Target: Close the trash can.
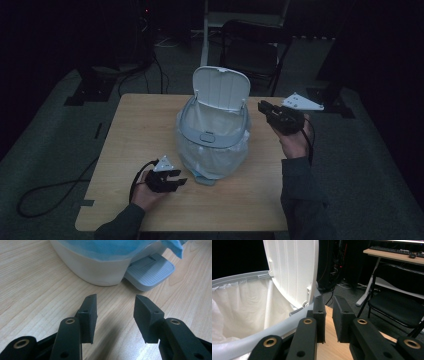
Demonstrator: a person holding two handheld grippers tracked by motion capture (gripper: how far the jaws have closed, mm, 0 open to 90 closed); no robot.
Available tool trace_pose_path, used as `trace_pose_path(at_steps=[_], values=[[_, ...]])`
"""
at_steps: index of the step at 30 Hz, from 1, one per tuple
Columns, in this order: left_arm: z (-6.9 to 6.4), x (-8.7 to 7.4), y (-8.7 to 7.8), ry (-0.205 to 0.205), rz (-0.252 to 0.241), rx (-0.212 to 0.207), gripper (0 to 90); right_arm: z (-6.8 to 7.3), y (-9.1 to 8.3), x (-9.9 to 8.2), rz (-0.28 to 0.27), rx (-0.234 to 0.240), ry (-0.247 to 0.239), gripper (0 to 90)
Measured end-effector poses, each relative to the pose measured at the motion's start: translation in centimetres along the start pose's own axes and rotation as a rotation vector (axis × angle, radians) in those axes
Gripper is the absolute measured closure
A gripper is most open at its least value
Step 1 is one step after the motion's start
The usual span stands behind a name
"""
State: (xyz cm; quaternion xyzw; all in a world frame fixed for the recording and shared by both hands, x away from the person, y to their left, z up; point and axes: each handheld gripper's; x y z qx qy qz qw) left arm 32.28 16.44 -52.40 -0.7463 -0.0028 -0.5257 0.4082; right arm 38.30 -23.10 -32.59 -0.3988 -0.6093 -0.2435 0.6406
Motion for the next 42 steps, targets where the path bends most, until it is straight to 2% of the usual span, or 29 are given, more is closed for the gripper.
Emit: trace_pose_path(at_steps=[5, 14, 28, 42], values=[[-0.3, 0.1, 0.2, 0.006, 0.003, -0.006, 54.8, -0.2, 0.8, 0.2, -0.002, 0.018, 0.01, 83.8], [-0.6, 0.3, 0.4, 0.015, 0.003, -0.018, 54.7, -0.5, 2.0, 0.9, -0.011, 0.022, 0.02, 89.6], [-0.9, 0.4, 0.9, 0.023, 0.012, -0.029, 54.8, -1.6, 3.1, 1.2, -0.011, 0.036, 0.058, 90.0], [-1.0, 0.4, 1.2, 0.023, 0.011, -0.033, 54.7, -1.7, 4.3, 2.1, -0.025, 0.092, 0.079, 90.0]])
Point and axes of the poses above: each handheld gripper's, and its own axes: y roughly forward along the jaws, x roughly out of its top, z roughly to its left, and after that the axes turned 4 degrees about -z, right-handed
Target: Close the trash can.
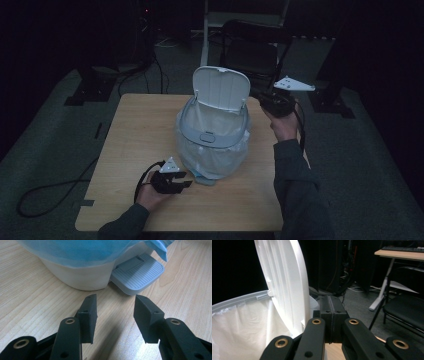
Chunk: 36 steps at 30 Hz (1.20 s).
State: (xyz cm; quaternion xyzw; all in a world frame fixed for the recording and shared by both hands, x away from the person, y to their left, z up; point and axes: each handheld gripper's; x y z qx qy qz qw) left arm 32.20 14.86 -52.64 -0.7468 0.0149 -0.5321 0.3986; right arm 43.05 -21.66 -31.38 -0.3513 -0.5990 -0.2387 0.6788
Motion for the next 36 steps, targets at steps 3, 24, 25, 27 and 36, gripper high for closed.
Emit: trace_pose_path(at_steps=[3, 24, 25, 27, 36], values=[[0.0, 0.0, 0.0, 0.002, 0.001, 0.0, 54.7, -0.1, 0.3, 0.1, -0.001, 0.021, 0.011, 90.0], [-0.3, 0.3, 0.3, 0.011, 0.003, -0.007, 54.7, 0.4, -0.1, 0.5, -0.006, 0.067, -0.015, 90.0], [-0.3, 0.3, 0.3, 0.01, 0.003, -0.007, 54.7, 0.4, -0.2, 0.5, -0.008, 0.072, -0.02, 90.0], [-0.3, 0.3, 0.3, 0.01, 0.004, -0.006, 54.7, 0.6, -0.3, 0.6, -0.009, 0.078, -0.031, 90.0], [-0.4, 0.4, 0.5, 0.009, 0.002, -0.011, 54.6, 1.5, -0.9, 1.1, -0.01, 0.127, -0.075, 90.0]])
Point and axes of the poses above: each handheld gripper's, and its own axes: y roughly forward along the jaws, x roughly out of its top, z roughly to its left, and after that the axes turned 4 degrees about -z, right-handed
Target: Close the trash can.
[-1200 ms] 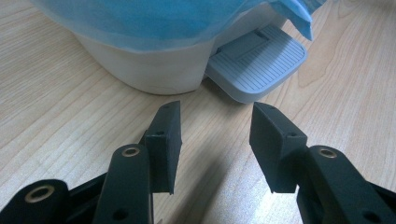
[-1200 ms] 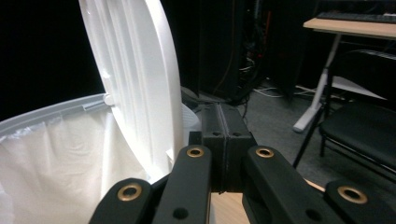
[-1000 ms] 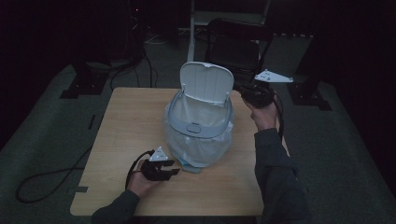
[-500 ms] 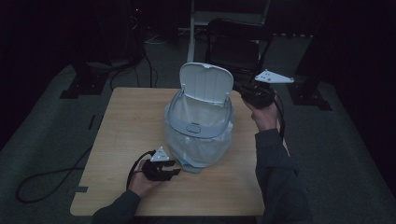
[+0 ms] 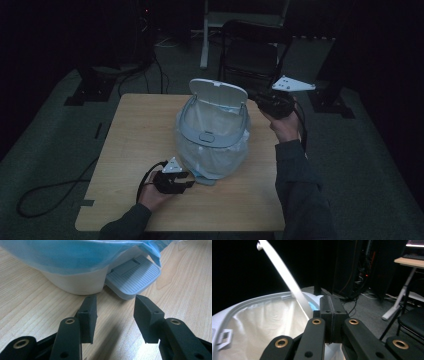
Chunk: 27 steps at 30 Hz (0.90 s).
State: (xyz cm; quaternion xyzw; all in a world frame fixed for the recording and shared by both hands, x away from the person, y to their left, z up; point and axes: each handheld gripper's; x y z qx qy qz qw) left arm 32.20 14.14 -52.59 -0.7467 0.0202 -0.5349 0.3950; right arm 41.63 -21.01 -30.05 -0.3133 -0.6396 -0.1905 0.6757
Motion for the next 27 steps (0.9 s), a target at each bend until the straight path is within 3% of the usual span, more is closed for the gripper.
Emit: trace_pose_path(at_steps=[9, 15, 21, 27], values=[[-0.1, 0.0, 0.2, -0.001, 0.001, -0.001, 54.6, 1.1, -0.3, 0.1, 0.027, 0.066, -0.035, 90.0], [-0.1, 0.0, 0.2, 0.005, 0.005, -0.002, 54.6, 2.7, 0.5, 0.2, 0.059, 0.124, -0.084, 90.0], [-0.1, 0.0, 0.1, 0.005, 0.0, -0.002, 54.6, 3.9, 0.9, 0.1, 0.092, 0.178, -0.099, 90.0], [-0.1, 0.0, 0.2, 0.004, 0.009, -0.003, 54.6, 4.5, 0.9, -0.3, 0.112, 0.201, -0.093, 90.0]])
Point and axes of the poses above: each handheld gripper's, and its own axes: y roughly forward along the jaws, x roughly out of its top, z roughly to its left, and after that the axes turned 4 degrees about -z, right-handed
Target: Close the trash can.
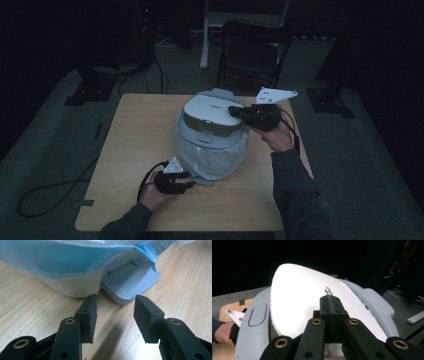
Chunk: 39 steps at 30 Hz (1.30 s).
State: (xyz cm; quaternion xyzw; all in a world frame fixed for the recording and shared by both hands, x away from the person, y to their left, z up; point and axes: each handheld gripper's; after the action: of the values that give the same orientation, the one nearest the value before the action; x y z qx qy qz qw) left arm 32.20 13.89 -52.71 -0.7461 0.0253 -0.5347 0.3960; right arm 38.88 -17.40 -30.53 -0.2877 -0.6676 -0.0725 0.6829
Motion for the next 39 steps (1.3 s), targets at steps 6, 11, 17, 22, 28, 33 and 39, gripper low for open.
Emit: trace_pose_path(at_steps=[6, 11, 17, 22, 28, 33, 39], values=[[0.0, 0.0, 0.0, 0.0, 0.002, 0.0, 54.6, 0.5, 0.6, -0.2, 0.02, 0.033, 0.02, 90.0], [0.0, 0.0, 0.0, 0.001, 0.001, 0.001, 54.6, 1.3, 1.4, -0.2, 0.042, 0.05, 0.01, 90.0], [0.0, 0.0, 0.0, 0.003, 0.003, 0.001, 54.6, 1.9, 2.4, -0.3, 0.076, 0.069, 0.009, 90.0], [0.0, 0.0, 0.0, 0.002, 0.003, 0.001, 54.6, 2.2, 2.7, -0.2, 0.081, 0.082, 0.01, 90.0], [0.0, 0.0, 0.0, 0.001, 0.003, 0.003, 54.6, 2.8, 3.1, 0.1, 0.092, 0.098, 0.01, 90.0], [0.0, 0.0, 0.0, 0.003, 0.004, 0.005, 54.6, 2.9, 3.5, 0.2, 0.097, 0.1, 0.009, 90.0], [0.0, 0.0, 0.0, 0.015, 0.016, 0.002, 54.6, 2.9, 3.5, 0.2, 0.102, 0.105, 0.016, 90.0]])
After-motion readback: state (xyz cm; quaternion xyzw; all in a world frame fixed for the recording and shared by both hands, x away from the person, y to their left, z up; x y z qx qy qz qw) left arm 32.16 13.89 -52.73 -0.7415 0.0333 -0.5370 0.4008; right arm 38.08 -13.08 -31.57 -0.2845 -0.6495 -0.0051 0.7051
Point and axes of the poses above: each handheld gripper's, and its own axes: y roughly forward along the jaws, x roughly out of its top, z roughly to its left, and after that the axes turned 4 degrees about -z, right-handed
